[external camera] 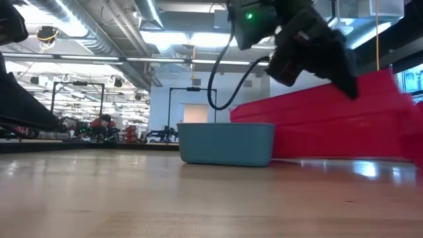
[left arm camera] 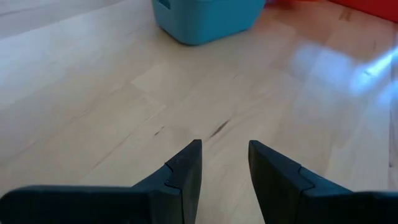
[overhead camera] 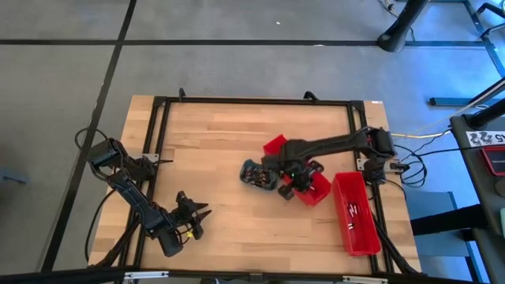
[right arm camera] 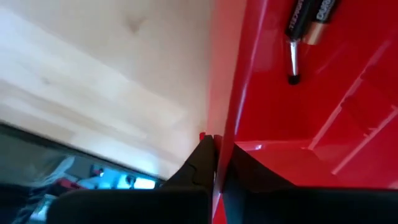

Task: Sort batteries
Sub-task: Move the top red bin from the top of the table to the bottom right

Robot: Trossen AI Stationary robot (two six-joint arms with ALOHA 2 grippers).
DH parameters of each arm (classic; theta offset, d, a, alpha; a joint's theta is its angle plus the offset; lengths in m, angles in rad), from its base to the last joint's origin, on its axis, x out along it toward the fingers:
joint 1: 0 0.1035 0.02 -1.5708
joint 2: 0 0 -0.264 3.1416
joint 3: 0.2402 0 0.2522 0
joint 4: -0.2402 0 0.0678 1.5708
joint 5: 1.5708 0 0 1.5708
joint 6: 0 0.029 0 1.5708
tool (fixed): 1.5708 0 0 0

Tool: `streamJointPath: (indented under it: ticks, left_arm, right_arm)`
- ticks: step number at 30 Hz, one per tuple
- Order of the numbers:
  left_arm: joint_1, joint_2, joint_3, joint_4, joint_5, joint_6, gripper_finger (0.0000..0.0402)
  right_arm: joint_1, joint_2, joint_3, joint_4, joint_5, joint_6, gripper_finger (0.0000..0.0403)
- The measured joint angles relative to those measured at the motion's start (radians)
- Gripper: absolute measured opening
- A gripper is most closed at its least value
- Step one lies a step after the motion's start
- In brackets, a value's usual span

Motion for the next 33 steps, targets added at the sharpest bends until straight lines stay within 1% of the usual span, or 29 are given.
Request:
streamJointPath:
  ticks: [5,12,15,21,23,26,30,33]
  left_arm:
    - [0.000,0.000,0.000,0.000,-0.004,0.016,0.0120]
    - [0.000,0.000,0.000,0.000,-0.017,0.021,0.0120]
    - [0.000,0.000,0.000,0.000,-0.025,0.021,0.0120]
    - [0.000,0.000,0.000,0.001,-0.025,0.021,0.0120]
    - [0.000,0.000,0.000,0.002,-0.025,0.024,0.0120]
    - [0.000,0.000,0.000,0.003,-0.026,0.024,0.0120]
    - [0.000,0.000,0.000,0.002,-0.030,0.024,0.0120]
    - [0.000,0.000,0.000,0.003,-0.031,0.024,0.0120]
  right_arm:
    - [0.098,0.000,-0.012,0.050,-0.072,0.107,0.0011]
    - [0.229,0.000,-0.012,0.134,-0.116,0.256,0.0012]
    - [0.278,0.002,-0.012,0.171,-0.119,0.308,0.0012]
    - [0.354,0.037,-0.012,0.210,-0.189,0.338,0.0013]
    - [0.371,0.052,-0.012,0.229,-0.211,0.333,0.0020]
    - [0.386,0.069,-0.012,0.276,-0.244,0.312,0.0052]
    - [0.384,0.072,-0.009,0.313,-0.296,0.294,0.0124]
    - [0.375,0.072,0.018,0.290,-0.302,0.283,0.0175]
